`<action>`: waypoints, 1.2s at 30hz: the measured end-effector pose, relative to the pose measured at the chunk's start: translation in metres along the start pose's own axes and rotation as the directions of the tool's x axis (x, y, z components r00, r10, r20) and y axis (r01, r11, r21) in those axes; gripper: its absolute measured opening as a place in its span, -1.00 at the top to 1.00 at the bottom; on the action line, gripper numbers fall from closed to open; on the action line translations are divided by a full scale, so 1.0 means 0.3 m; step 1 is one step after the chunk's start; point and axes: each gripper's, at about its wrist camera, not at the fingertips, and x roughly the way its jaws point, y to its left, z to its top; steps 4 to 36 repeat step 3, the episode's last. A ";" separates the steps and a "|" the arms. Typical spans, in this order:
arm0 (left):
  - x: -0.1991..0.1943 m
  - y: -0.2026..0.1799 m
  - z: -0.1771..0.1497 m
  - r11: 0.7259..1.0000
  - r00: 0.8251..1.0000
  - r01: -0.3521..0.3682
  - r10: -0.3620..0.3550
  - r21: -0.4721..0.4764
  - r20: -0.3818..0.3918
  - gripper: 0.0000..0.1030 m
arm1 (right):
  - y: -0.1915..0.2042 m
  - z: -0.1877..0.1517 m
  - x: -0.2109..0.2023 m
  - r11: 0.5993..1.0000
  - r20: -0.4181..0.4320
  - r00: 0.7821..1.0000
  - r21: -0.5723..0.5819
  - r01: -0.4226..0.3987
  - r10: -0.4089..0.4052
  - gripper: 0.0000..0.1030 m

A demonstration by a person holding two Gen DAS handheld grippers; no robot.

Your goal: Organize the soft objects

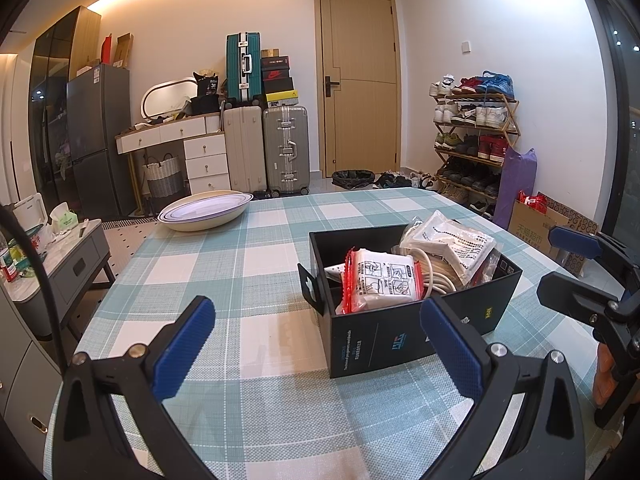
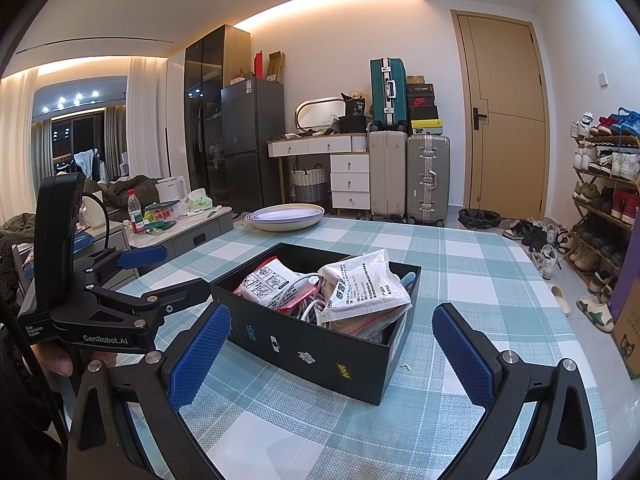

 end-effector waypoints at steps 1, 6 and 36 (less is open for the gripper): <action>-0.001 -0.001 0.001 1.000 1.000 0.001 -0.001 0.000 0.001 -1.00 | 0.000 0.000 0.001 1.000 0.000 1.000 0.000 0.000 0.000 -0.99; 0.000 -0.002 0.001 1.000 1.000 0.000 0.000 0.000 0.000 -1.00 | 0.000 0.000 0.000 1.000 0.000 1.000 0.000 0.000 0.000 -0.99; 0.000 -0.002 0.001 1.000 1.000 0.000 0.000 0.000 0.000 -1.00 | 0.000 0.000 0.000 1.000 0.000 1.000 0.000 0.000 0.000 -0.99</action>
